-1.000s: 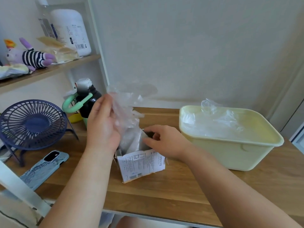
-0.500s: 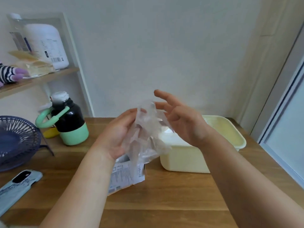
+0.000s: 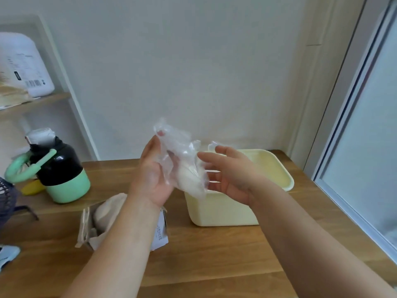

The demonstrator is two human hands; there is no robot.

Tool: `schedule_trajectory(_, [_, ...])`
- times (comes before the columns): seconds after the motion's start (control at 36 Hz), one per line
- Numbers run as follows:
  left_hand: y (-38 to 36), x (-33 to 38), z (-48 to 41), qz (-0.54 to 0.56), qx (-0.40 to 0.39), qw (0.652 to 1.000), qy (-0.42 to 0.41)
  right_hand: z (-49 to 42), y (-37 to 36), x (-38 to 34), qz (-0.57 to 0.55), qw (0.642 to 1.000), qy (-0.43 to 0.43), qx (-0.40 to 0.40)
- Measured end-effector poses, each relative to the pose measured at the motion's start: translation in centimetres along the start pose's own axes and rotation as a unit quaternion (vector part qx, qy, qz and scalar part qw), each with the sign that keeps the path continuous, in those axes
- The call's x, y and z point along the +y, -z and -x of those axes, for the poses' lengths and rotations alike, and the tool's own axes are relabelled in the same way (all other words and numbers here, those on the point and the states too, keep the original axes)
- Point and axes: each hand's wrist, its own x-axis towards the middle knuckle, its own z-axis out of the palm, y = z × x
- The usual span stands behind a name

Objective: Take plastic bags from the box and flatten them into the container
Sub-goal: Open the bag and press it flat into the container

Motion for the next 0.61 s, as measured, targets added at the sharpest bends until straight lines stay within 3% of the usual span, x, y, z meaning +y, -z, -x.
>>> schedule_trajectory(0.08, [-0.3, -0.5, -0.4, 0.019, 0.009, 1.000, -0.011, 0.1, 0.6, -0.2, -0.037, 0.999, -0.005, -0.015])
schedule_trajectory(0.28, [-1.1, -1.7, -0.7, 0.053, 0.073, 0.995, 0.029, -0.4, 1.2, -0.6, -0.125, 0.972, 0.166, 0.110])
schedule_trajectory(0.39, [-1.8, -1.7, -0.1, -0.016, 0.137, 0.987, 0.079, -0.4, 1.7, -1.4, -0.155, 0.960, 0.196, 0.129])
schedule_trajectory(0.53, [-1.5, 0.6, -0.1, -0.093, 0.068, 0.988, 0.102, -0.4, 3.2, -1.4, 0.076, 0.968, 0.190, 0.146])
schedule_trajectory(0.61, [-2.0, 0.5, -0.9, -0.263, 0.068, 0.956, 0.106, -0.5, 3.8, -1.5, 0.141, 0.963, 0.180, 0.142])
